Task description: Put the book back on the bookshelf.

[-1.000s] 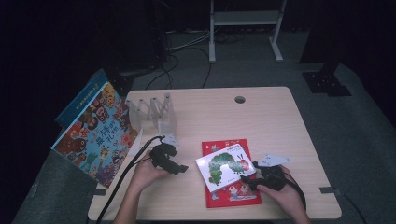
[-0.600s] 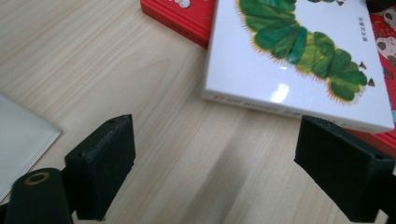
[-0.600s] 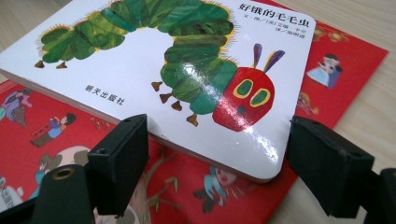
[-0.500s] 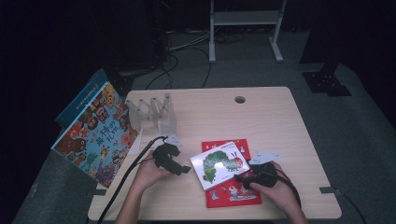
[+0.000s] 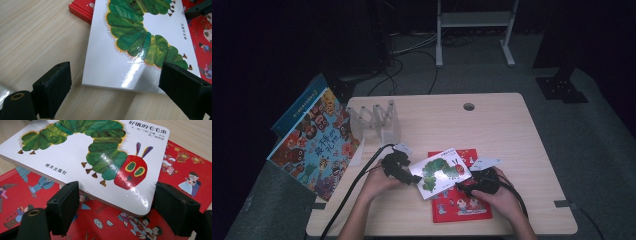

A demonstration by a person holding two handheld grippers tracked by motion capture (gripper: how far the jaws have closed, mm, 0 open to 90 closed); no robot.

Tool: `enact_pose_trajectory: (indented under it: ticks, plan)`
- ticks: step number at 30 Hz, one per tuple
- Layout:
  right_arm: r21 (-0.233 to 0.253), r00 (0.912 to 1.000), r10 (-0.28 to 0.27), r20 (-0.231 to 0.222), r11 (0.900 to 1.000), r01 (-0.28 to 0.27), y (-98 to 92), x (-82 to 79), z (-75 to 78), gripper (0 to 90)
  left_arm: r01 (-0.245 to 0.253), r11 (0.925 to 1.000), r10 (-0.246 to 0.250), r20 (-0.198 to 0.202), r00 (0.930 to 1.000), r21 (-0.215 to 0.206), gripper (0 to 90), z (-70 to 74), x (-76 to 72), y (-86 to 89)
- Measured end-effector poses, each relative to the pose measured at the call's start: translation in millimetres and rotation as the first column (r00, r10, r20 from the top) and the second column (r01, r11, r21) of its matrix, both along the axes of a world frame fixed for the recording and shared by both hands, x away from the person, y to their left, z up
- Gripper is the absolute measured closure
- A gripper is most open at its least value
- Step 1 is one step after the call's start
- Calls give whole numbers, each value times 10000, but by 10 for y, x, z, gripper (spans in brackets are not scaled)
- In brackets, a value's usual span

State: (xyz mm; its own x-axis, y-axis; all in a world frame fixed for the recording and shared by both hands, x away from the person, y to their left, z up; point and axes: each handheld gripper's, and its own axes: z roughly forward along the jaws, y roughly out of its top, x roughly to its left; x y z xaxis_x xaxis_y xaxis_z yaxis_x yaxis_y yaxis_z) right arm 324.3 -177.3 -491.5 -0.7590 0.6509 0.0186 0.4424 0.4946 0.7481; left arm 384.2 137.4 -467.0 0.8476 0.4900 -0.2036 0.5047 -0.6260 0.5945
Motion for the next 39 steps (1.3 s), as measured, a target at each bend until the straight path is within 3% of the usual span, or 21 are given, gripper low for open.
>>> enact_pose_trajectory:
  ticks: [5,13,18,24,27,32,39]
  plan:
    - [-50,10000,-45,45,10000,45,1,-6,-3,192,287,9996,-287,-122,9995,-20,84,-48,-6,-88]
    - [-143,9997,-251,49,9996,252,12,-21,-5,166,292,9996,-290,-230,9993,64,46,-66,-22,-143]
    - [-247,9960,-893,-11,9957,893,-21,-154,27,208,251,9995,-247,-239,9994,172,36,-65,-40,-167]
    - [-181,9951,-989,-38,9949,988,-31,-314,41,216,321,9987,-310,-289,9991,405,33,-48,-69,-199]
    - [-53,9980,-611,-142,9981,611,62,-452,42,221,367,9984,-354,-302,9989,422,32,-46,-92,-227]
    - [-96,9994,-357,-22,9993,357,183,-494,6,219,347,9985,-333,-341,9989,415,30,-49,-122,-253]
    - [-89,9975,-704,97,9975,705,290,-464,-11,166,340,9989,-323,-509,9982,316,25,-63,-121,-243]
